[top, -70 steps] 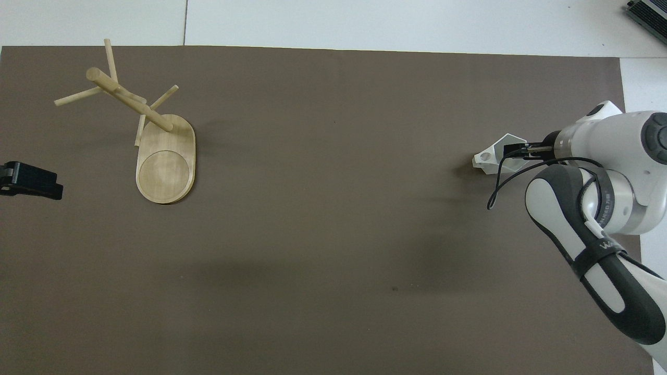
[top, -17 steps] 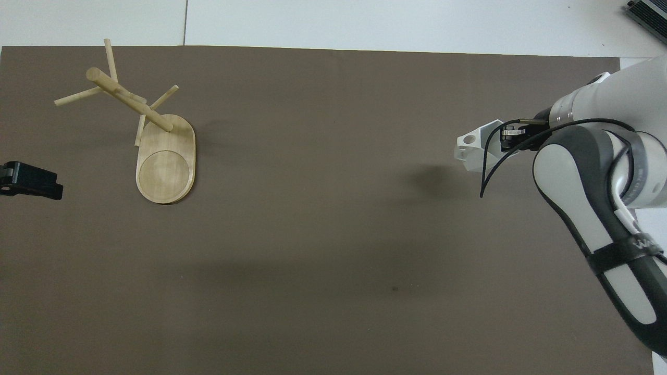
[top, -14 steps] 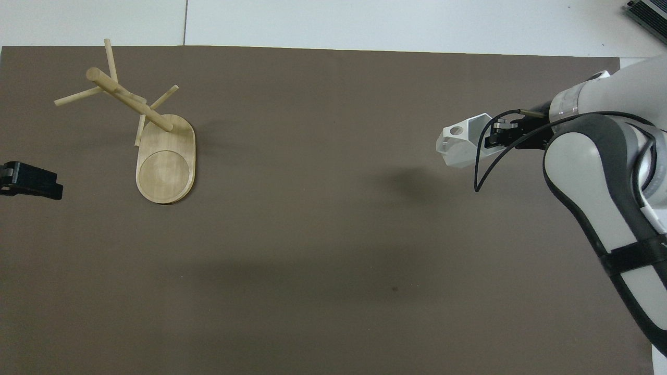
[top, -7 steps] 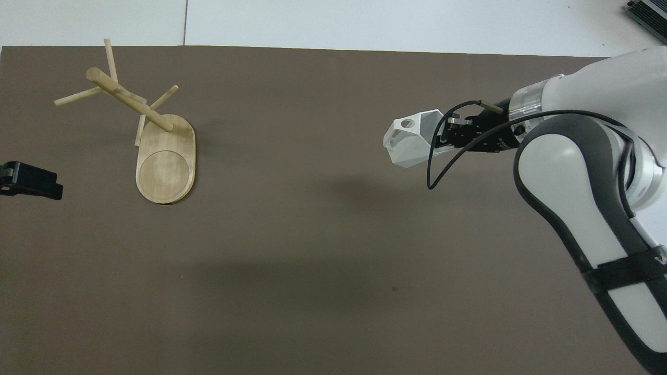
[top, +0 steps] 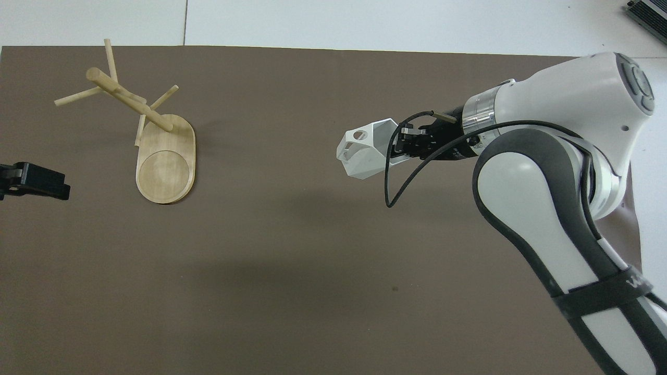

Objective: Hang cup on rack
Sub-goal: 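Lift the cup with the right gripper while the left gripper approaches, then carry the cup toward the left gripper near the wooden mug tree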

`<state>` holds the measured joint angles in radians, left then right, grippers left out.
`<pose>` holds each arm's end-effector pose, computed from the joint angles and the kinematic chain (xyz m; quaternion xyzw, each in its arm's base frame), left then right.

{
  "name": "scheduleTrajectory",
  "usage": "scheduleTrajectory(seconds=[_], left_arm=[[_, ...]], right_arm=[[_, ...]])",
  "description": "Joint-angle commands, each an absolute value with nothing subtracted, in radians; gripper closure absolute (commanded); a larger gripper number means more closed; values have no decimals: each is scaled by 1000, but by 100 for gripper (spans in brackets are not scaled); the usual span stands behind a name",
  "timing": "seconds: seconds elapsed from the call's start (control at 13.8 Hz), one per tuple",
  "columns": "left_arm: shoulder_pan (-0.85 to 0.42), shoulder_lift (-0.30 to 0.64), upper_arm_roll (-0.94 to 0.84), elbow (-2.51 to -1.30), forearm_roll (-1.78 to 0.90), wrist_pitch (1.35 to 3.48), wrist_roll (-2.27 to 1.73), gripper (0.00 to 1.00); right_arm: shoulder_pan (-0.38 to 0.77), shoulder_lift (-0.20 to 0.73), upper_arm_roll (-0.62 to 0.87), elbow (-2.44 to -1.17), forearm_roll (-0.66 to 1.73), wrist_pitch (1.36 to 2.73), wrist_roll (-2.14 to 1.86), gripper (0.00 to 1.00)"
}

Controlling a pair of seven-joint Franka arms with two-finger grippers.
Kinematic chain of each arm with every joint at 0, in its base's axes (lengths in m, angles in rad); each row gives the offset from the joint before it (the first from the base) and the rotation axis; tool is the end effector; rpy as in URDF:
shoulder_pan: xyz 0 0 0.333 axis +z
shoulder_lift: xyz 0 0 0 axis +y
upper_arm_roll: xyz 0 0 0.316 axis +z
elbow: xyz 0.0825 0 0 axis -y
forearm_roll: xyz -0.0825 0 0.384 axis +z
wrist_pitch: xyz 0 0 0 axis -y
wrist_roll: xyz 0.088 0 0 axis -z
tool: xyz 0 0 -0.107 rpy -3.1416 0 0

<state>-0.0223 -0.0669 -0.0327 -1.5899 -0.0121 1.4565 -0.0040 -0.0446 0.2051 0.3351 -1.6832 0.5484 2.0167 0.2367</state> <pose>0.5206 -0.0307 0.6419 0.9991 -0.0259 -0.0334 0.0040 0.6066 0.1968 0.5061 -0.9535 0.0791 0.0115 0.2907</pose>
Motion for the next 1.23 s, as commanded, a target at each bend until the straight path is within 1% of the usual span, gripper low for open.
scheduleTrajectory(seconds=[0.0,0.22,0.58,0.72,1.01,1.16], left_arm=[[-32,-86,-41,-1605,-15,1471,-79,0],[-52,-86,-51,-1611,-115,1499,-280,0],[-67,-75,-67,-1632,-256,1586,-648,0],[-84,-55,-72,-1634,-296,1633,-809,0],[-121,-23,-74,-1652,-382,1747,-1163,0],[-121,-5,-74,-1652,-432,1790,-1341,0]], right_arm=[[-58,199,354,-1681,655,2042,252,100],[-58,202,394,-1681,732,2100,253,100],[-57,209,468,-1689,756,2180,253,100],[-55,207,498,-1698,811,2241,255,100],[-52,215,578,-1707,824,2364,299,100],[-51,221,629,-1720,839,2468,337,100]])
